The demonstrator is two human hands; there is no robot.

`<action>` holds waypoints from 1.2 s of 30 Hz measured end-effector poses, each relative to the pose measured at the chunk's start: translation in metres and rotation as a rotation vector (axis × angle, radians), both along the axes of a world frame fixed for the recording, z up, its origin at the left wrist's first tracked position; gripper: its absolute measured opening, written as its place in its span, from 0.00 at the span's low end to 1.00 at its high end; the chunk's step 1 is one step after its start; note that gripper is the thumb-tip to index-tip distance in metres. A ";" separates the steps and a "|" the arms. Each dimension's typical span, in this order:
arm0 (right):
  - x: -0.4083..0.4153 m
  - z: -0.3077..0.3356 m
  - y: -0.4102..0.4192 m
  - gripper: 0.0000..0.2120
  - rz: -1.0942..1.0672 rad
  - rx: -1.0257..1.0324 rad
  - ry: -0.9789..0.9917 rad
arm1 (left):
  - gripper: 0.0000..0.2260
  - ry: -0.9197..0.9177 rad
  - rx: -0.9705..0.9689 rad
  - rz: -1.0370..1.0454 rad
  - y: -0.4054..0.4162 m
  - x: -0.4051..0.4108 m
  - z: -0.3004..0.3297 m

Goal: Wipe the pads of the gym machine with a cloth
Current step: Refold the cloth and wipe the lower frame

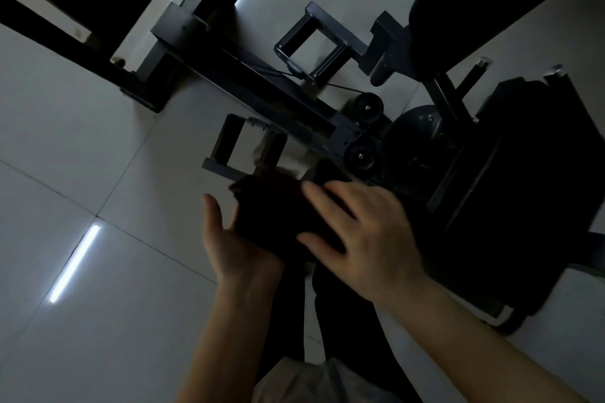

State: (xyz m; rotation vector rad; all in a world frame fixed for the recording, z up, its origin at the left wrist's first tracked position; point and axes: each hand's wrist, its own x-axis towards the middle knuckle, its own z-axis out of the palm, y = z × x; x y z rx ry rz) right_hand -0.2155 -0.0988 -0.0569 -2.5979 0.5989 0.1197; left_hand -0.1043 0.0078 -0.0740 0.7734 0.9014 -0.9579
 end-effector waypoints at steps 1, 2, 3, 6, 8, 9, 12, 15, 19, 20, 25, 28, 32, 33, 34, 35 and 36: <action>-0.018 -0.002 -0.005 0.26 -0.070 0.004 -0.013 | 0.31 0.012 0.010 0.013 -0.001 0.001 -0.001; -0.031 0.000 -0.009 0.28 -0.129 0.030 -0.004 | 0.30 0.026 0.026 0.019 0.000 0.001 -0.003; -0.039 -0.001 -0.012 0.29 -0.159 0.053 0.000 | 0.31 0.039 0.043 0.024 0.002 0.001 -0.004; -0.022 -0.003 -0.014 0.28 -0.090 0.047 -0.012 | 0.31 0.096 0.064 0.059 0.003 -0.001 -0.005; 0.008 0.001 -0.016 0.28 0.037 0.025 0.045 | 0.31 0.143 0.041 0.101 0.005 0.003 -0.005; 0.024 0.003 -0.017 0.28 0.104 0.042 0.090 | 0.31 0.158 0.031 0.108 0.005 0.005 -0.005; 0.061 0.008 -0.017 0.24 0.213 0.237 0.295 | 0.29 0.179 0.035 0.104 0.005 0.010 -0.006; 0.096 -0.002 -0.018 0.15 0.250 0.413 0.529 | 0.23 0.217 0.095 0.134 -0.001 0.017 0.001; 0.128 -0.042 -0.024 0.14 0.256 0.716 0.856 | 0.21 0.320 0.267 0.238 -0.019 0.023 0.023; 0.131 -0.051 -0.025 0.16 0.237 0.774 0.895 | 0.20 0.338 0.261 0.235 -0.022 0.024 0.026; 0.144 -0.095 -0.032 0.17 0.255 0.751 1.031 | 0.18 0.314 0.313 0.173 -0.029 0.030 0.033; 0.147 -0.113 -0.032 0.19 0.367 0.757 1.086 | 0.18 0.244 0.369 0.068 -0.039 0.035 0.030; 0.134 -0.105 -0.041 0.14 0.303 0.877 0.954 | 0.17 0.238 0.452 0.082 -0.048 0.035 0.029; 0.130 -0.097 -0.045 0.14 0.271 0.919 0.903 | 0.24 0.256 0.484 0.078 -0.050 0.035 0.033; 0.128 -0.087 -0.050 0.14 0.291 0.933 0.868 | 0.27 0.258 0.486 0.107 -0.050 0.033 0.033; 0.126 -0.076 -0.052 0.14 0.318 0.975 0.854 | 0.28 0.260 0.467 0.139 -0.048 0.032 0.033; 0.125 -0.066 -0.054 0.14 0.367 1.001 0.848 | 0.28 0.255 0.431 0.185 -0.046 0.031 0.033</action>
